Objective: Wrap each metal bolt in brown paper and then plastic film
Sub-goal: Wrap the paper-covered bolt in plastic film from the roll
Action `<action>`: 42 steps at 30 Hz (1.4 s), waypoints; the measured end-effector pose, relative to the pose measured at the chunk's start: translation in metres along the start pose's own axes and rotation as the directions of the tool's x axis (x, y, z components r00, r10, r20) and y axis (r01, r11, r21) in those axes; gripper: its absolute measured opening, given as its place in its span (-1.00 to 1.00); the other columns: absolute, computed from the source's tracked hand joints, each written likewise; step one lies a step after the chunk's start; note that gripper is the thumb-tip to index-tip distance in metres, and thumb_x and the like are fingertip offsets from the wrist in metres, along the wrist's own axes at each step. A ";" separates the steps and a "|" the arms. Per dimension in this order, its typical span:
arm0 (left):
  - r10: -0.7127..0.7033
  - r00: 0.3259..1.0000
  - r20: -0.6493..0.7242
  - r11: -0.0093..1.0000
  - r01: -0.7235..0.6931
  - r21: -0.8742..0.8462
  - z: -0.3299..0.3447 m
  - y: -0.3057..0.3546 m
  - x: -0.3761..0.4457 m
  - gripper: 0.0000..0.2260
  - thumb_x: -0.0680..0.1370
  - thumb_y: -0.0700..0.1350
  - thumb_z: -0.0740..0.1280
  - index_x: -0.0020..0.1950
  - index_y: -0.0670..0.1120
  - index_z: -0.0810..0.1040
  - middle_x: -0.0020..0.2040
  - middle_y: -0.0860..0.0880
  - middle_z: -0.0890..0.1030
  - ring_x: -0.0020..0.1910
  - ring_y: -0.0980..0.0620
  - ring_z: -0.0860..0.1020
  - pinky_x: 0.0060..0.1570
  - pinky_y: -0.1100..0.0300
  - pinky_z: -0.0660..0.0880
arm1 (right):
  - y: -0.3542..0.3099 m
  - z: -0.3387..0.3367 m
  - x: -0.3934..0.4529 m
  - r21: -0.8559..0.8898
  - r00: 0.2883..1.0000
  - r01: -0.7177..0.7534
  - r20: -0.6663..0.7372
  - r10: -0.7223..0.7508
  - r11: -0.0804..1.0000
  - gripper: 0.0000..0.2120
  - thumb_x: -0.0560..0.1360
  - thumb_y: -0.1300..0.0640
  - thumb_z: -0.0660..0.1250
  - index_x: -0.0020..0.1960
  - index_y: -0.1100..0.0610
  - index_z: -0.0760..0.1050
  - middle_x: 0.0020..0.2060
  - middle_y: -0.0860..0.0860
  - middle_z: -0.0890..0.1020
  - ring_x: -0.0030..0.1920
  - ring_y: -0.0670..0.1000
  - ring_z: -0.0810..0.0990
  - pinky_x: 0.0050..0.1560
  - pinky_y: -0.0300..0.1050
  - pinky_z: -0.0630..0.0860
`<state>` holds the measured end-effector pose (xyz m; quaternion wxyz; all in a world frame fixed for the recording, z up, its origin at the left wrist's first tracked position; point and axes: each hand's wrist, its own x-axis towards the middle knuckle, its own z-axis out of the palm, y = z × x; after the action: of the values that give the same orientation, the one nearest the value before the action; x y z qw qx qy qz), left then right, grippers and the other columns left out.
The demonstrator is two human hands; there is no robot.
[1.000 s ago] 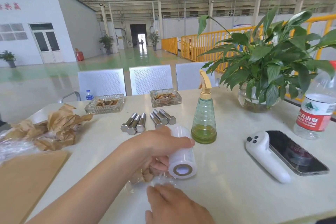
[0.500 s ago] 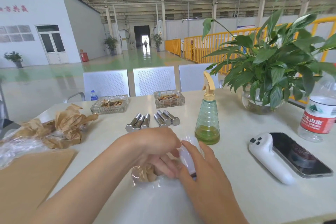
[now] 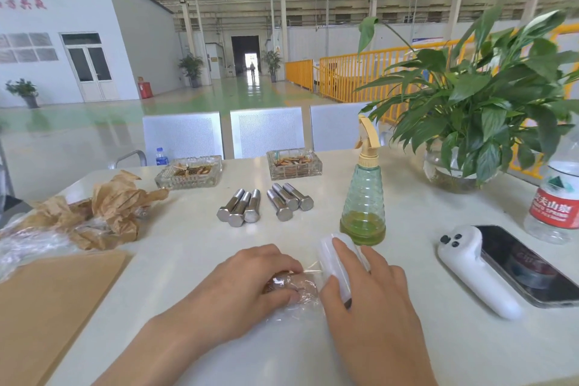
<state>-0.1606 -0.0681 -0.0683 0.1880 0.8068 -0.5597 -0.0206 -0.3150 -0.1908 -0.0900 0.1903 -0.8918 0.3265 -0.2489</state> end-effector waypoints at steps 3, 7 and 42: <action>-0.011 0.999 0.033 0.995 0.008 0.095 0.008 -0.002 -0.003 -0.64 0.57 0.30 0.26 0.35 0.31 0.42 0.16 0.28 0.44 0.17 0.27 0.42 0.13 0.14 0.48 | 0.000 0.000 -0.003 -0.093 1.000 -0.009 -0.027 0.007 0.996 -0.48 0.60 -0.19 -0.02 0.51 -0.42 -0.10 0.51 -0.31 0.00 0.38 -0.12 0.13 0.00 -0.27 0.40; 0.019 0.999 0.032 0.967 -0.026 0.252 0.010 0.002 -0.002 -0.68 0.63 0.28 0.15 0.32 0.21 0.38 0.16 0.20 0.41 0.16 0.14 0.39 0.07 0.17 0.42 | 0.002 -0.002 -0.004 -0.170 1.000 0.023 -0.010 -0.025 0.985 -0.43 0.57 -0.23 -0.04 0.51 -0.39 -0.20 0.51 -0.35 -0.05 0.36 -0.13 0.18 -0.06 -0.30 0.36; -0.146 0.960 -0.238 0.714 -0.064 -0.698 -0.003 0.012 0.015 -0.81 0.70 -0.03 0.25 -0.10 0.11 0.53 -0.35 0.18 0.49 -0.37 0.19 0.42 -0.32 0.37 0.35 | -0.002 0.001 0.025 0.273 0.923 0.313 0.137 -0.359 0.910 -0.58 0.43 -0.22 0.31 0.21 -0.45 0.22 0.18 -0.50 0.39 0.11 -0.38 0.43 0.05 -0.51 0.39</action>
<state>-0.1651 -0.0848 -0.0589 0.5545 0.6827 -0.4601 -0.1219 -0.2974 -0.2061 -0.0820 0.2830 -0.9233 0.1151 -0.2329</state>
